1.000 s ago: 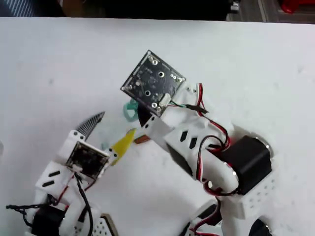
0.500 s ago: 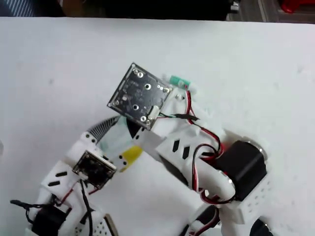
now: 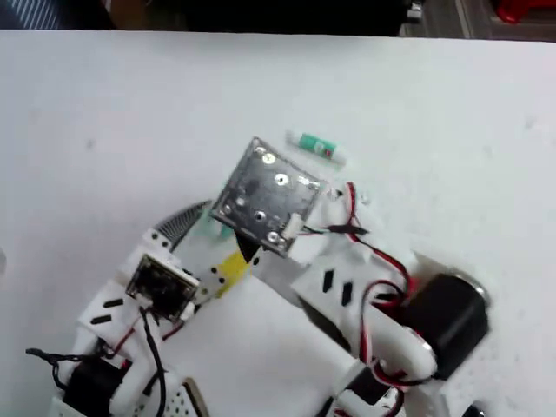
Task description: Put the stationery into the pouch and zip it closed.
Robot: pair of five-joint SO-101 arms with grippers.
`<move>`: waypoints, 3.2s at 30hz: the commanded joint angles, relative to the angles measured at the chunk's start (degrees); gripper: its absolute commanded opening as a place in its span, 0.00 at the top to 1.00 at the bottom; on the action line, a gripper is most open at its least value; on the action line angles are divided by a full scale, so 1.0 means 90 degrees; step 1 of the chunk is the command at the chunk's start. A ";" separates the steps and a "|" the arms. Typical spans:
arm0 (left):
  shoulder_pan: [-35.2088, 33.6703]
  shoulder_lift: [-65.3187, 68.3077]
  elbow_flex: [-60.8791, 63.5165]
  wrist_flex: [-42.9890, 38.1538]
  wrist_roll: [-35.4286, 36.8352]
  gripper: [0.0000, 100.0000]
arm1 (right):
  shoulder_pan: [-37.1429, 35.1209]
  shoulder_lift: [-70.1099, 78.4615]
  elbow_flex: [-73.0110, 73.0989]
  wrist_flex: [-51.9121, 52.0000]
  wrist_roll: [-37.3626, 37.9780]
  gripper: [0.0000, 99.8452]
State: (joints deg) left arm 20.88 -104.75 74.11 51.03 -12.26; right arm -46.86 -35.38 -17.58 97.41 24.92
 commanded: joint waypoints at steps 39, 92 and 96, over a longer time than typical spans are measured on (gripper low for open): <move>0.0650 -0.0034 -0.0088 0.0274 0.0098 0.98 | 0.1460 0.1636 -0.0371 -0.0562 0.0117 0.98; 0.0650 -0.0034 -0.0147 0.0225 0.0098 0.98 | 0.3297 0.2505 -0.0381 -0.1519 0.0068 0.98; 0.0650 -0.0034 -0.0147 0.0225 0.0098 0.98 | 0.3306 0.2505 -0.0361 -0.1509 0.0068 0.98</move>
State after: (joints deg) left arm 26.24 -104.31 74.20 54.55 -11.74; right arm -18.99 -12.62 -19.08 85.54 25.71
